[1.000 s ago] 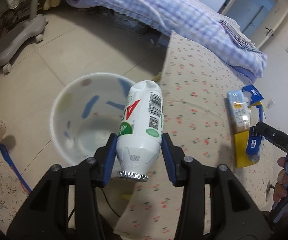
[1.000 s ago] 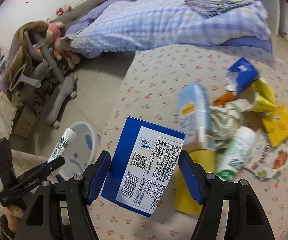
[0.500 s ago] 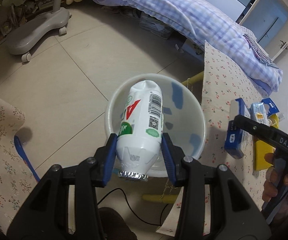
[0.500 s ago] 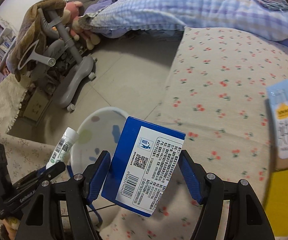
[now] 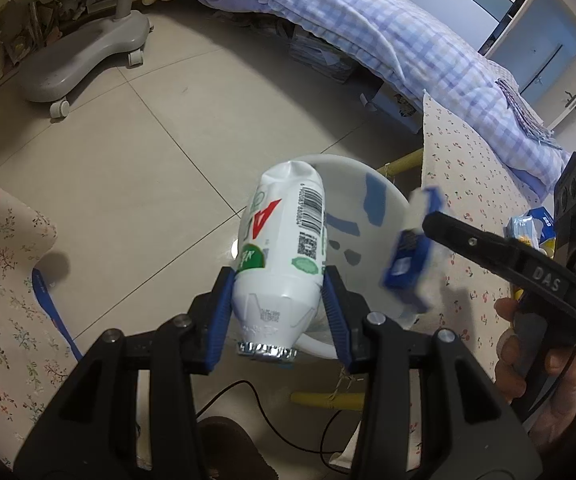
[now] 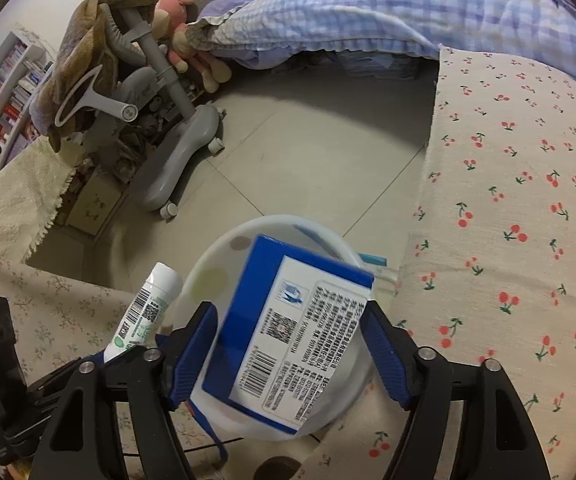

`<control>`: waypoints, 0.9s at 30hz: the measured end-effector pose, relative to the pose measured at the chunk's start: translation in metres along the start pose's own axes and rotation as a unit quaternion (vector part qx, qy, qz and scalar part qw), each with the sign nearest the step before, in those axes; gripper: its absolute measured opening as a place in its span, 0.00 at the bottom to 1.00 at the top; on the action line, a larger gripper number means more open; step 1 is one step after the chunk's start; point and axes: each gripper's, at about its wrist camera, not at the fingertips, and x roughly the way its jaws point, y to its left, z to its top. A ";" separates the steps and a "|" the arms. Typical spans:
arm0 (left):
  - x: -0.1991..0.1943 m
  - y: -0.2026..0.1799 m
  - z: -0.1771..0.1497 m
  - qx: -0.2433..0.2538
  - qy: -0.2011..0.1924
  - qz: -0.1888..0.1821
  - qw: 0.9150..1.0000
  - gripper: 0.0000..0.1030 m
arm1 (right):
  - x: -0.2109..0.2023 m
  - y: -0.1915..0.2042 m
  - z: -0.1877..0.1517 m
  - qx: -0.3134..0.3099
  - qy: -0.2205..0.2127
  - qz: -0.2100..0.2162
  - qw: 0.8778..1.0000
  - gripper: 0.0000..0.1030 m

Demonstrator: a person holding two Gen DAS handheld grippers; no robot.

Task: Collect trash
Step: 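Carry both items over the white wastebasket and open both tools to drop them, then return both tools to the bed and grasp the yellow sponge with the left tool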

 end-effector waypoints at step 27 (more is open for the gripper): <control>0.042 -0.040 0.011 0.030 0.038 0.068 0.997 0.72 | -0.176 -0.100 -0.029 0.013 -0.098 -0.110 0.989 0.89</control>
